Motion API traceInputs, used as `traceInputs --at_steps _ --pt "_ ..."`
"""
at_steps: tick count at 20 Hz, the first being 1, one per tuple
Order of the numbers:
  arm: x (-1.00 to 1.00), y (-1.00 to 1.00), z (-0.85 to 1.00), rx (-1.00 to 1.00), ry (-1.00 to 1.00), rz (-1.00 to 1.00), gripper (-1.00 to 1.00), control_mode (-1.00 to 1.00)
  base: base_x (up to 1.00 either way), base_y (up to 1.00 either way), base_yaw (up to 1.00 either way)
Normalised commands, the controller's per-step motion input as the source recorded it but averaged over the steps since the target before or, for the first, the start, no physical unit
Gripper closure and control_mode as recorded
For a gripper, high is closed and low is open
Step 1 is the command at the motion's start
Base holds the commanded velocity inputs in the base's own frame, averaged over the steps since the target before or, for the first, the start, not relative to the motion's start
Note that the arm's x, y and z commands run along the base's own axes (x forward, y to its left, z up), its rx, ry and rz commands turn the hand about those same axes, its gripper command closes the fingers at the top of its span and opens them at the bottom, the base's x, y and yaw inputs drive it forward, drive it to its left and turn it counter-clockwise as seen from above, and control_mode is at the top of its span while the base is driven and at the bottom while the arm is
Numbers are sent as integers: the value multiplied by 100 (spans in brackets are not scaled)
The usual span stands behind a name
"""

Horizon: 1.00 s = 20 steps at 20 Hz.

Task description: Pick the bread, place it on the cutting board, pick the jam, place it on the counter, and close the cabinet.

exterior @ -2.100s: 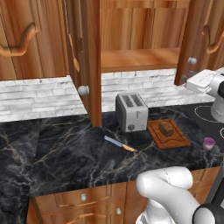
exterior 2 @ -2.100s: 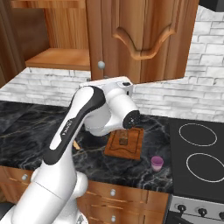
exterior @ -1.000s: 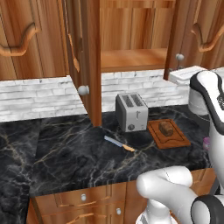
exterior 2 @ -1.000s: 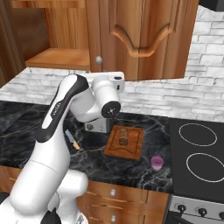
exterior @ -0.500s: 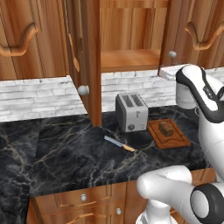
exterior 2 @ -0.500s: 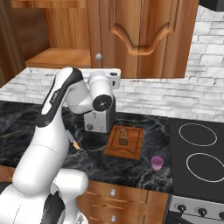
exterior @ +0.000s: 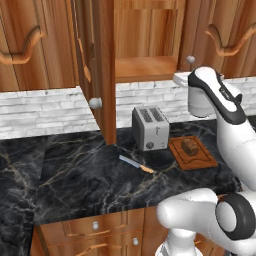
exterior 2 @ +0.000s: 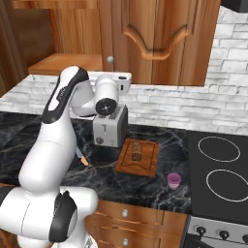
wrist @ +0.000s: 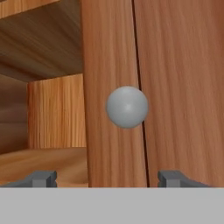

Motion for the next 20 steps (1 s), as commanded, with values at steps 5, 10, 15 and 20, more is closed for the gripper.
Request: traceInputs --at_steps 5,10,15,20 --pt "20 0 0 0 0 -4 -100 -100 0 0 0" --pt "8 0 0 0 0 -3 -100 -100 0 0 0" --pt "12 0 0 0 0 -3 -100 -100 0 0 0" --pt "16 0 0 0 0 -3 -100 -100 0 0 0"
